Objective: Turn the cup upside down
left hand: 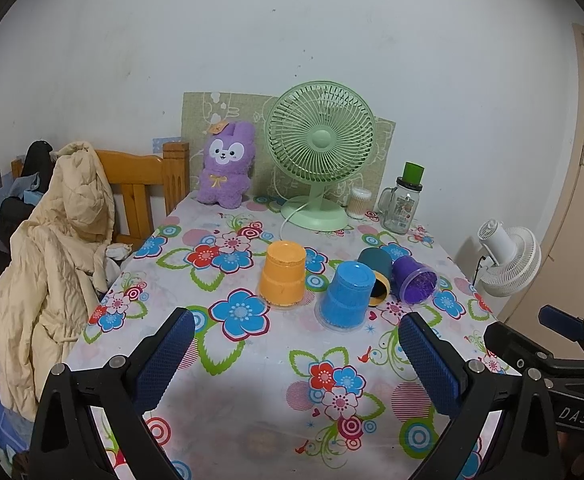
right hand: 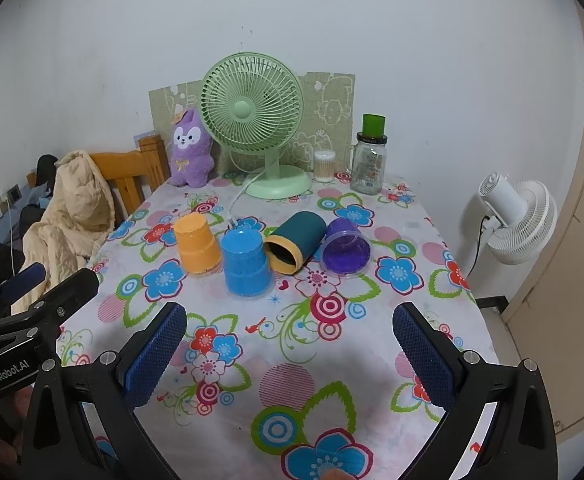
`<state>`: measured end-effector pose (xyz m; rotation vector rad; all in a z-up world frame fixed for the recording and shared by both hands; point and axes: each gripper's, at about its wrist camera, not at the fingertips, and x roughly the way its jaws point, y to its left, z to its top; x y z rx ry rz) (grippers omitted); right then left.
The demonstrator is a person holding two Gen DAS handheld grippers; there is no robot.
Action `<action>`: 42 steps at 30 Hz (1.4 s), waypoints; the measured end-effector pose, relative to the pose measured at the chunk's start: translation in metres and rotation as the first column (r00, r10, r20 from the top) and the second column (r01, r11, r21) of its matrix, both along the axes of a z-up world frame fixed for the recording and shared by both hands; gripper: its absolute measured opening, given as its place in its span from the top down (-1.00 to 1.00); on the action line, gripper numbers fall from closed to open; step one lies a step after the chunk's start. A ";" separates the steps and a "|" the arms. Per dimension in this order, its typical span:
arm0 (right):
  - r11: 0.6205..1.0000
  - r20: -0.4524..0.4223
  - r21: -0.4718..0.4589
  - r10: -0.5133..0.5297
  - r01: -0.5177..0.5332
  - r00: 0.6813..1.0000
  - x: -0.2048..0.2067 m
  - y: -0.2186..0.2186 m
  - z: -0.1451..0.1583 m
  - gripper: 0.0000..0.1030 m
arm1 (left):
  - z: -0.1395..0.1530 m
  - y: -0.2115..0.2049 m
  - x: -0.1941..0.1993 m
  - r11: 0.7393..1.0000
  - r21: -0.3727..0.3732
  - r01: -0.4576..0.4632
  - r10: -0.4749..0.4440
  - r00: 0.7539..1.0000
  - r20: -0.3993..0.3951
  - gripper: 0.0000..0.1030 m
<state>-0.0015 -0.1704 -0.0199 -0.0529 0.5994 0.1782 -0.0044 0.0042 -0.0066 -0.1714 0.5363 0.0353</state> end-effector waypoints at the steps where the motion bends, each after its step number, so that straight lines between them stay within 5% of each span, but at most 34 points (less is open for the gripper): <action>1: 1.000 0.001 0.001 0.001 -0.001 1.000 0.000 0.000 0.000 -1.00 | 0.000 0.000 0.000 1.000 -0.001 0.000 0.000 1.000 0.000 -1.00; 42: 1.000 -0.081 -0.019 0.003 -0.005 0.997 0.040 0.011 -0.016 -1.00 | -0.021 0.010 0.036 1.000 -0.011 0.008 -0.009 0.997 -0.072 -1.00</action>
